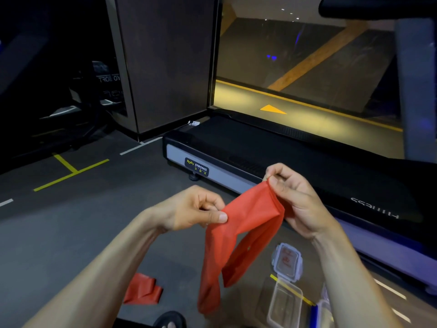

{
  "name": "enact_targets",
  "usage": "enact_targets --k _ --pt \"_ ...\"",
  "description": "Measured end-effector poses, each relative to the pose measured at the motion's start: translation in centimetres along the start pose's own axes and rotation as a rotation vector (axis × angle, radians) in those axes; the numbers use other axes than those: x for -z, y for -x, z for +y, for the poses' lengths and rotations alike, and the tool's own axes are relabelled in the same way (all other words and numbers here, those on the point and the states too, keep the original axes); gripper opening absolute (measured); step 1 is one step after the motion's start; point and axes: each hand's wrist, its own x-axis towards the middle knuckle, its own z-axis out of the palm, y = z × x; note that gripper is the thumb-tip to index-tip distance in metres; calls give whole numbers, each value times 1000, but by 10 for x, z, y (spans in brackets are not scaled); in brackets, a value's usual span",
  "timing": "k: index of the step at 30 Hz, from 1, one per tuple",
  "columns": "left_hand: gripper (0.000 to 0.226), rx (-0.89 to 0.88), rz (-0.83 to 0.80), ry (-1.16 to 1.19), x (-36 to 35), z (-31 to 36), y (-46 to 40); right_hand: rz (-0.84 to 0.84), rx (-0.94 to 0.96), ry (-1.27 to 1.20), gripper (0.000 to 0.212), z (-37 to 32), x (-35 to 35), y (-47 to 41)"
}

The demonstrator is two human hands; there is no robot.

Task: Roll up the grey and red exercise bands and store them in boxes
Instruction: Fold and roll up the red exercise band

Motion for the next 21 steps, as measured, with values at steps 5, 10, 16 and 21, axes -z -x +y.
enact_targets --k 5,10,16,21 --pt "22 -72 -98 398 3 11 9 -14 -25 75 24 2 2 5" --pt "42 -226 -72 671 -11 21 3 -98 -47 86 5 10 -12 3" --pt "22 -309 -198 691 -18 28 4 -156 15 -170 6 7 -16 4" --pt "23 -157 -175 562 -16 24 2 -195 46 -207 4 -3 -31 4"
